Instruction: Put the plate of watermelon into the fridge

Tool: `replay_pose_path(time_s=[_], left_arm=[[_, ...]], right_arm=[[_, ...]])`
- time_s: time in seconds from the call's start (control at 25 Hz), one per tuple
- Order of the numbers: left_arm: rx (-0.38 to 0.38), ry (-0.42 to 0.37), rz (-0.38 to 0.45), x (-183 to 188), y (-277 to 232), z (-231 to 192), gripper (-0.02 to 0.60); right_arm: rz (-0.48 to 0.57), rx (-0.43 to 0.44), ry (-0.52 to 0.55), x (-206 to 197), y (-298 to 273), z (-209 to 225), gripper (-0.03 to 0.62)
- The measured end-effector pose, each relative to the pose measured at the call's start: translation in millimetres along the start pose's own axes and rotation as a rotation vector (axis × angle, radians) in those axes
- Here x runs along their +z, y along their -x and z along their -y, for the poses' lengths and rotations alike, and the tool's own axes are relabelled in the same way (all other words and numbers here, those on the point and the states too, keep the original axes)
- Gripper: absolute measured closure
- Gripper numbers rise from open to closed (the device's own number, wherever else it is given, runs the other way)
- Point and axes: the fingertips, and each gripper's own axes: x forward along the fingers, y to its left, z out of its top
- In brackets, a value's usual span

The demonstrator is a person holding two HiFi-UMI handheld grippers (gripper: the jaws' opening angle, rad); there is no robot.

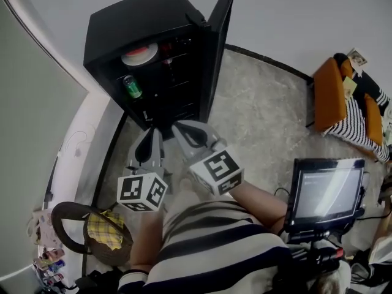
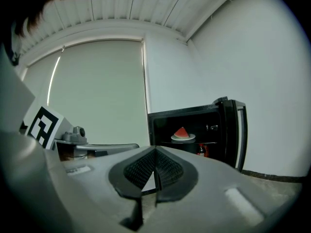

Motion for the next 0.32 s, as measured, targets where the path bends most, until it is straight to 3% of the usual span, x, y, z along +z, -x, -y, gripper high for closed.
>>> replay_pose_path(time_s=[0.32], left_arm=[[0.016, 0.002, -0.006, -11.8, 15.8, 21.4, 0.58]], right_arm=[[-0.001, 0.002, 0.006, -8.0, 27.3, -0.2, 0.595]])
